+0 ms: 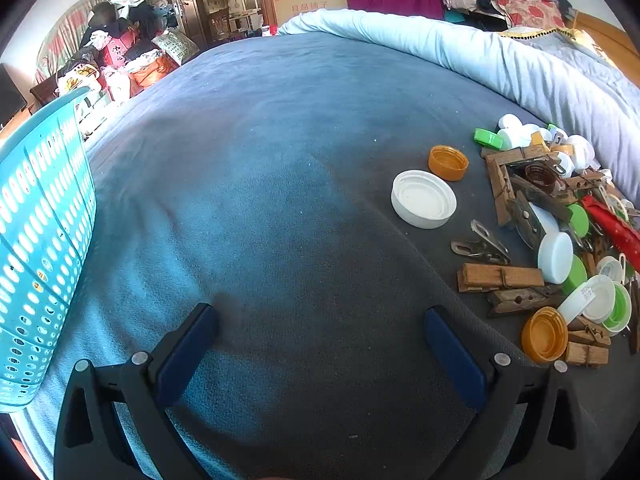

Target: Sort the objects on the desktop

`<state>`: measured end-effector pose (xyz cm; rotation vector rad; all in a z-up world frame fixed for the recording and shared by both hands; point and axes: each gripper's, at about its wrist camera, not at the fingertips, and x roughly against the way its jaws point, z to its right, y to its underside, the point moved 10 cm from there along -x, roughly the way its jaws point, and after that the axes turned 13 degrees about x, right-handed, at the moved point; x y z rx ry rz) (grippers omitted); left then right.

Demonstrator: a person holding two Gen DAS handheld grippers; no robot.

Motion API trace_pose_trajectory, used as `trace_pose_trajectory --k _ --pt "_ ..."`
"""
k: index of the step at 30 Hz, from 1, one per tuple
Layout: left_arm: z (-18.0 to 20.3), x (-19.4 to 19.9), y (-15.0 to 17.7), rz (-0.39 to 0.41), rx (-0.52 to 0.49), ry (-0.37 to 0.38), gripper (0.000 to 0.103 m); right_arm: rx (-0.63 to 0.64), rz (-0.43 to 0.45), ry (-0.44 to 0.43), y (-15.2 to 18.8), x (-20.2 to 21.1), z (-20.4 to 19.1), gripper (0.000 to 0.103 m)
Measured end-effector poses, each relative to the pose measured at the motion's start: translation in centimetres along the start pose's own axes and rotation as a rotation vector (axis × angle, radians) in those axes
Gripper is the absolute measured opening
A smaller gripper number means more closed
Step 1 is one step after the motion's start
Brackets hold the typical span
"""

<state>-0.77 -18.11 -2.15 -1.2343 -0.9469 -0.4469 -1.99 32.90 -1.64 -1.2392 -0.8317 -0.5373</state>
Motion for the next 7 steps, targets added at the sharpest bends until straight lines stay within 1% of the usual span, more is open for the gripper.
trace_pose_trajectory --k 7 --pt "0.01 -0.1 -0.05 0.002 0.003 0.005 0.103 0.001 0.001 -0.003 -0.02 -0.06 0.06 0.103"
